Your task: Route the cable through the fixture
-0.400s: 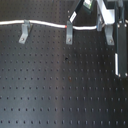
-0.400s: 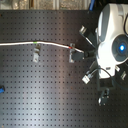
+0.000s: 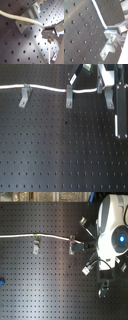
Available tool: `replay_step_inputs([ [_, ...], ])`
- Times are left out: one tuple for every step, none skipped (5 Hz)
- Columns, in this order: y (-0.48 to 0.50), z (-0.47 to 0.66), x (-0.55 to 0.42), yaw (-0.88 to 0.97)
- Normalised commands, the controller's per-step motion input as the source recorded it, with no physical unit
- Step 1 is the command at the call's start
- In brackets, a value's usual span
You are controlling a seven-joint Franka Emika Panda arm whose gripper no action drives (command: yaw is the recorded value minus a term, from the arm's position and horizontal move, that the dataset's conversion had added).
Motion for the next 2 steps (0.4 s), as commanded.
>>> replay_step_inputs([
  [-0.016,-0.38,0.047,0.0],
  [0.003,-0.4,0.061,0.01],
])
